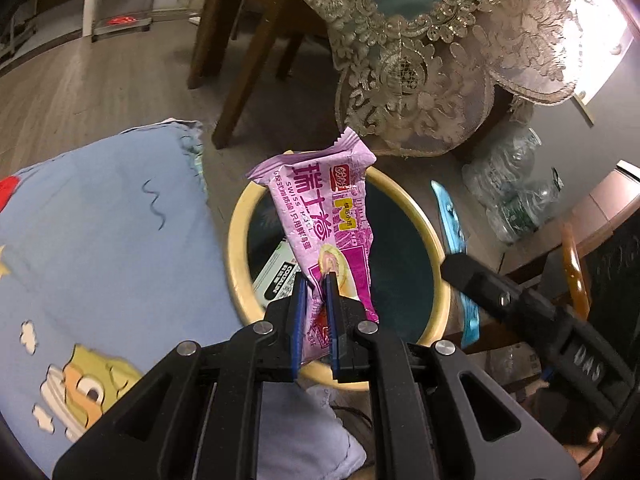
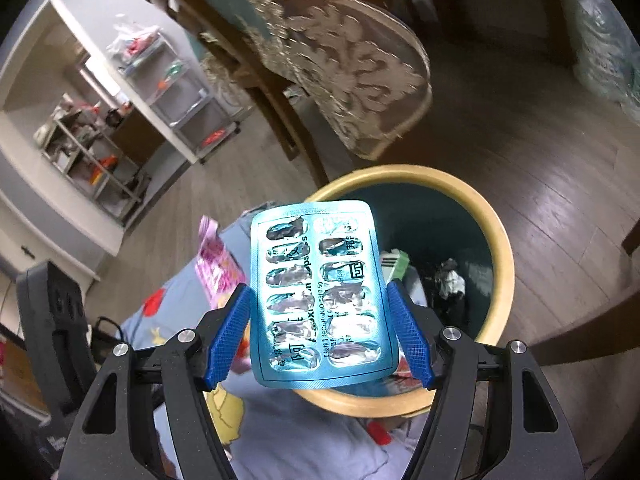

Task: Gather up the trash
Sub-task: 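Open the left tool to drop the wrapper while the right tool releases the blister pack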

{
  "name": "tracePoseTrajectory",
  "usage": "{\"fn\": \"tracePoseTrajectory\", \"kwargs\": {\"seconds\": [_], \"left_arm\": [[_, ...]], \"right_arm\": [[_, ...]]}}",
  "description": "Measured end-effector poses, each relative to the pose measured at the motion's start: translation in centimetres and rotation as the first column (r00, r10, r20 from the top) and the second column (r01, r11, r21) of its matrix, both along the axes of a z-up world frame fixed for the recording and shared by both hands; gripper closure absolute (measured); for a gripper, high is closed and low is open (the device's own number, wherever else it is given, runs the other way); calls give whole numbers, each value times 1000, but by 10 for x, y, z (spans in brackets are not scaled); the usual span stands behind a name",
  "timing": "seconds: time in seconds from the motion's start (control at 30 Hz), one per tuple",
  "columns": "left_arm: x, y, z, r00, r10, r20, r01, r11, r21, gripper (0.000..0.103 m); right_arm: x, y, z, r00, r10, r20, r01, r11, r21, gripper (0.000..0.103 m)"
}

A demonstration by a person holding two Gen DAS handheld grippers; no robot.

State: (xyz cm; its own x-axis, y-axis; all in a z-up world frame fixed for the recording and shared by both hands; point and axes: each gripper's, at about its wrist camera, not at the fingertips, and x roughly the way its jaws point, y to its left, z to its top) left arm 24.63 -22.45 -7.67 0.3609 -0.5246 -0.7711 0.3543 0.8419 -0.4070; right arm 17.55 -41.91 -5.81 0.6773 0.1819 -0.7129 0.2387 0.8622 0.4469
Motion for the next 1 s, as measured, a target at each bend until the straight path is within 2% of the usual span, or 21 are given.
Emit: {"fn": "tracePoseTrajectory", "kwargs": {"seconds": [0.07, 0.13, 0.2, 0.27, 0.43, 0.67, 0.8, 0.87, 1.0], "left_arm": [[5, -4, -4, 1000, -3, -4, 3, 1000, 3, 92], [10, -7, -10, 1000, -11, -15, 11, 1000, -1, 83], [11, -9, -14, 1000, -19, -17, 19, 1000, -10, 62], [11, -10, -17, 1000, -22, -22, 21, 1000, -23, 54], [10, -1, -18, 999, 1, -39, -3, 999, -43, 51], [-1, 25, -3, 999, 46, 3, -46, 998, -37, 35], [-8, 36, 8, 997, 64, 31, -63, 997, -35, 33], [-12, 39, 14, 997, 64, 49, -62, 997, -36, 31], [-21, 41, 30, 993, 48, 104, -47, 999, -16, 26]], "right_arm": [[1, -2, -4, 1000, -10, -14, 10, 1000, 2, 33], [1, -4, -6, 1000, -18, -22, 18, 1000, 3, 33], [1, -4, -8, 999, -22, -30, 22, 1000, -2, 33], [3, -6, -10, 999, -27, -42, 27, 1000, -1, 33], [4, -8, -17, 997, -34, -64, 34, 999, 4, 33], [16, 1, -32, 994, 0, -108, -1, 1000, -9, 32], [24, 9, -43, 990, 12, -144, -21, 998, -58, 32], [27, 12, -47, 987, 20, -160, -33, 996, -81, 25], [25, 15, -44, 987, 20, -162, -37, 994, -100, 20]]}}
